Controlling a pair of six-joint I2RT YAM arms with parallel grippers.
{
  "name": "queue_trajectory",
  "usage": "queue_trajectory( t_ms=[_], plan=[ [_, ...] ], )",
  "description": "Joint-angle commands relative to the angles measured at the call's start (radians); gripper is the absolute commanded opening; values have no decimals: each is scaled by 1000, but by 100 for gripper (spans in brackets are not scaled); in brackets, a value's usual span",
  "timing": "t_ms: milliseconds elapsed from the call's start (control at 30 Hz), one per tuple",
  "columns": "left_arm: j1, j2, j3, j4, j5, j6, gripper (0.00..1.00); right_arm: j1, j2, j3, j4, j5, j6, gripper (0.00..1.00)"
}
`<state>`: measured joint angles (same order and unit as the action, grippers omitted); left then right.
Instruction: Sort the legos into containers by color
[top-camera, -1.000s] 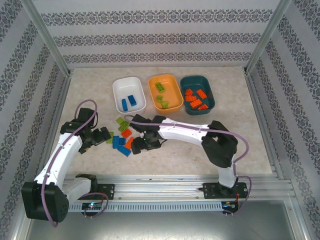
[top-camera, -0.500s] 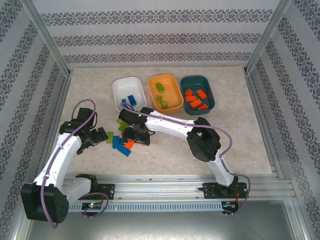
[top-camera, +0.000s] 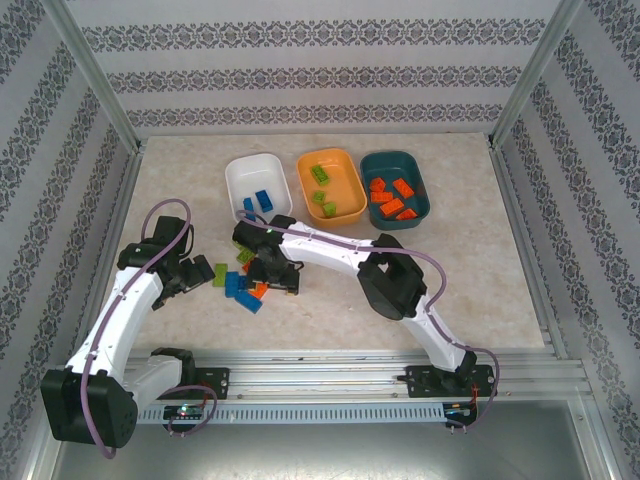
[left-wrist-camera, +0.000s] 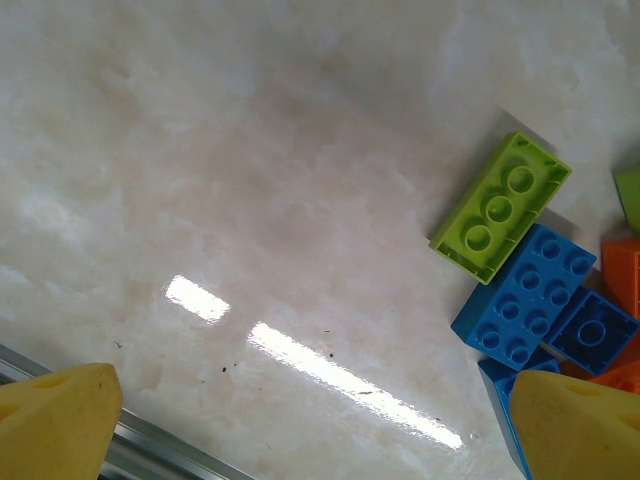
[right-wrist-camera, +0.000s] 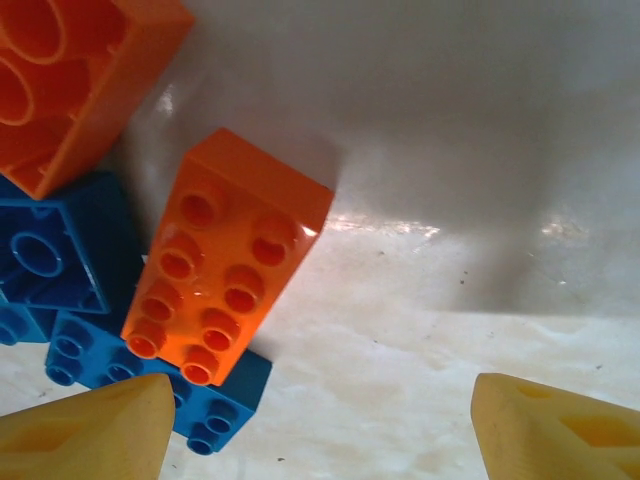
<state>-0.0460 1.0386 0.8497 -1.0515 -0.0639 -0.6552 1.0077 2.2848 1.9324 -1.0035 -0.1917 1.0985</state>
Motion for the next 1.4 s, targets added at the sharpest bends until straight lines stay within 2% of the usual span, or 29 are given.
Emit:
queue_trajectory(
  t_ms=[0,367,1067,1367],
  plan=[
    [-5,-5,28,-36,-14,9,100,-8,32,47,-36,21,22,78],
    [-5,-5,25,-29,3,17,100,-17,83,119,-60,26,24,76],
    [-5,-1,22,-15,20,31,100,-27,168,140,-86,37,-12,73],
    [-4,0,23,-10,29,38,100,-31,212,241,-120,31,-32,73]
  ],
)
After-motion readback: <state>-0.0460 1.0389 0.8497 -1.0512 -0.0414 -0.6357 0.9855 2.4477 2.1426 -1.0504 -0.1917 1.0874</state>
